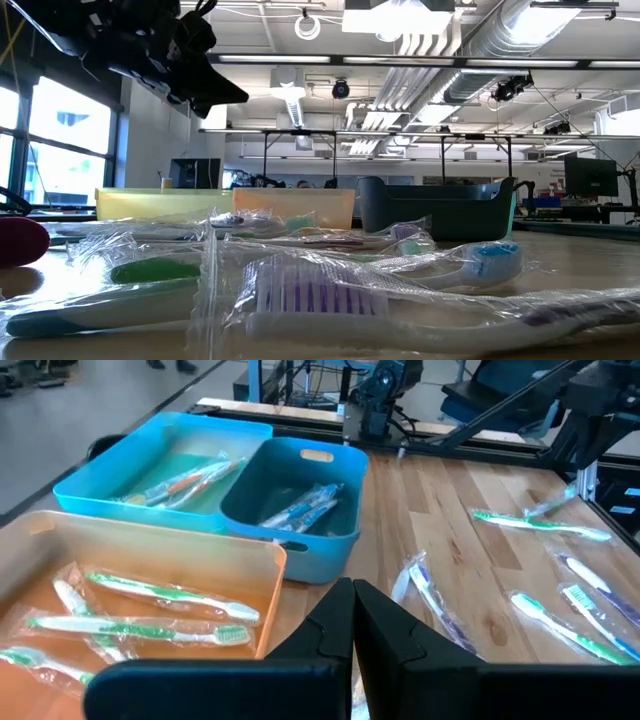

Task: Pick & Place Toothbrushes
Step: Put the green toothbrush into the orange bin

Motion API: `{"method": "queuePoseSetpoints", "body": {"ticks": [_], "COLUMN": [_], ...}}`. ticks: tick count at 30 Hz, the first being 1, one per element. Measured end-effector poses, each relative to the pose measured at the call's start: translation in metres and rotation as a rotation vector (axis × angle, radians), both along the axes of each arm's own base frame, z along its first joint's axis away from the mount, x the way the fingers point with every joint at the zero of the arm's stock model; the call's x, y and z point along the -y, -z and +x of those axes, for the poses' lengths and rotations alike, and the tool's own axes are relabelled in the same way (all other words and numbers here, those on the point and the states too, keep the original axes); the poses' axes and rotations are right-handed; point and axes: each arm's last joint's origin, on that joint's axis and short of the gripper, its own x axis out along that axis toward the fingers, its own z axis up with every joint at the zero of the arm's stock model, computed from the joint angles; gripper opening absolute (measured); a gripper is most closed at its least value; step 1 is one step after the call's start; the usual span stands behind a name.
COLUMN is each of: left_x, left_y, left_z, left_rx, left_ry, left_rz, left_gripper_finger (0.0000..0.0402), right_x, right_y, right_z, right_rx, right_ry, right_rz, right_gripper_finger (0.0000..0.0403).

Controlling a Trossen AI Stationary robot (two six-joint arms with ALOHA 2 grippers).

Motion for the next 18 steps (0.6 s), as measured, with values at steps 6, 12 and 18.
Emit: {"method": "queuePoseSetpoints", "body": {"ticks": [6,12,18], "left_x": [0.0,0.0,0.0], "left_y": [0.001,0.001,0.001], "left_z": [0.001,0.001,0.001], "left_rx": [-0.005,-0.002,-0.002], "left_ry": [0.0,0.0,0.001], "left_rz": [-0.002,-0.001,0.001], "left_gripper_finger": [0.0003,0.0003,0.0003], "right_x": [0.005,0.011,0.016], "right_y": [0.0,0.0,0.0], "right_z": [0.007,0.015,0.02], "right_rx": [-0.005,-0.005,-0.013], "right_ry": [0.028,0.057,0.089], "right_rz": [0.004,0.004,0.0], "right_gripper_finger": [0.0002,0.0002,0.0003]}}
